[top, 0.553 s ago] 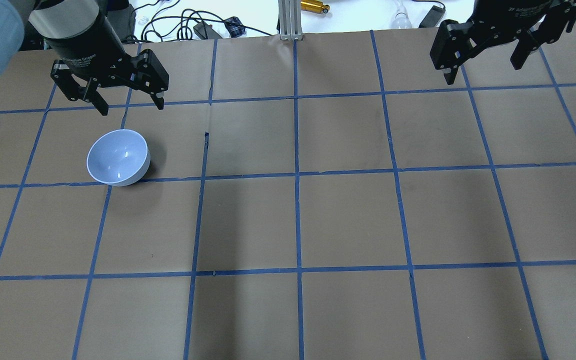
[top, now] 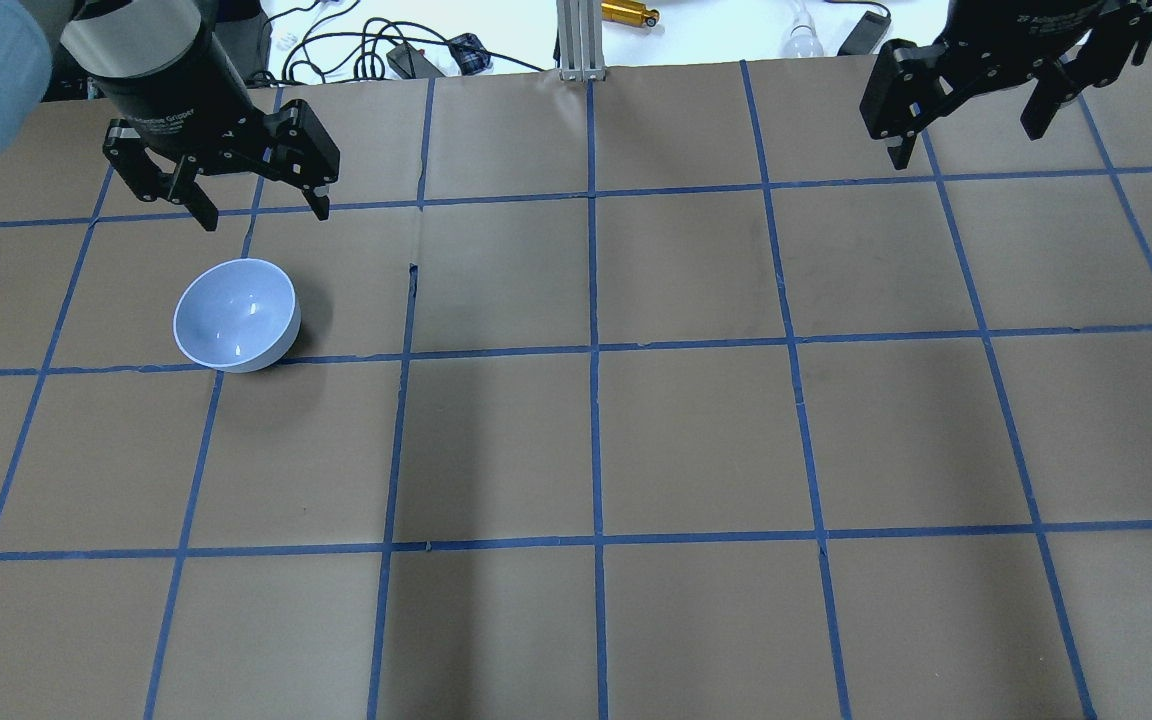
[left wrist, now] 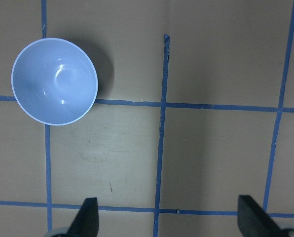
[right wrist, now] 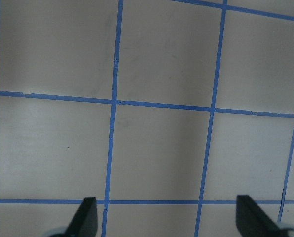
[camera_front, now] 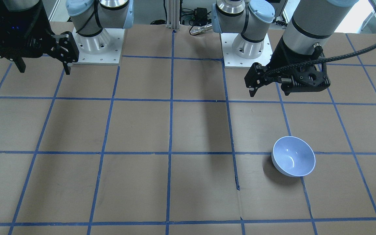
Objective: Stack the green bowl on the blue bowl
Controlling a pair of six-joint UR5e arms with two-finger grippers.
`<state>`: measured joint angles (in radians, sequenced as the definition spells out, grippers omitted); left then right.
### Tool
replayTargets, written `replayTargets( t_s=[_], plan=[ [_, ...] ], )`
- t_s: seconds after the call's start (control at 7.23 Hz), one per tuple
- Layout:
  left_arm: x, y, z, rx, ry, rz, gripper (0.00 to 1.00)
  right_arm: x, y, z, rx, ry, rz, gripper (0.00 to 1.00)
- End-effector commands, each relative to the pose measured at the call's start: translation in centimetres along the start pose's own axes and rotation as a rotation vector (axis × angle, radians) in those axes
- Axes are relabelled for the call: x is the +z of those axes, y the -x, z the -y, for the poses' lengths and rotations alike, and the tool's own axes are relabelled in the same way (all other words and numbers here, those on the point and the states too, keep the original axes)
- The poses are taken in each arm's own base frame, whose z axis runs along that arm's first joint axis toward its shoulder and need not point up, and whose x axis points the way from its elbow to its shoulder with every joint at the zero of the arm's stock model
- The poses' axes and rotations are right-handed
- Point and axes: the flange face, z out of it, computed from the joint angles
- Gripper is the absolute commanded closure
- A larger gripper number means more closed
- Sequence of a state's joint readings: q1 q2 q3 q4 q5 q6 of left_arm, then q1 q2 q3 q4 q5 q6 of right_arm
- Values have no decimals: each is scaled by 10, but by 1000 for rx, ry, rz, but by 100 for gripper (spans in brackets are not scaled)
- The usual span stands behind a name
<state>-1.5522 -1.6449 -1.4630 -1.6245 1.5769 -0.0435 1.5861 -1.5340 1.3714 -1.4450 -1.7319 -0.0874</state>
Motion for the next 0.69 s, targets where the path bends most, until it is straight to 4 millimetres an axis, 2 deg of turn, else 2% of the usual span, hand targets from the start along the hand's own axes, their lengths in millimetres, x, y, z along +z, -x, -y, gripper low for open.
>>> replayTargets(
  t_s=[0.0, 0.41, 0.55],
  plan=[
    [2, 0, -1, 10, 6, 0, 0, 0, 0, 0, 0, 0, 0, 0],
    [0, 6, -2, 43, 3, 3, 0, 0, 0, 0, 0, 0, 0, 0],
    [0, 29, 3, 203, 5, 28, 0, 0, 0, 0, 0, 0, 0, 0]
  ],
)
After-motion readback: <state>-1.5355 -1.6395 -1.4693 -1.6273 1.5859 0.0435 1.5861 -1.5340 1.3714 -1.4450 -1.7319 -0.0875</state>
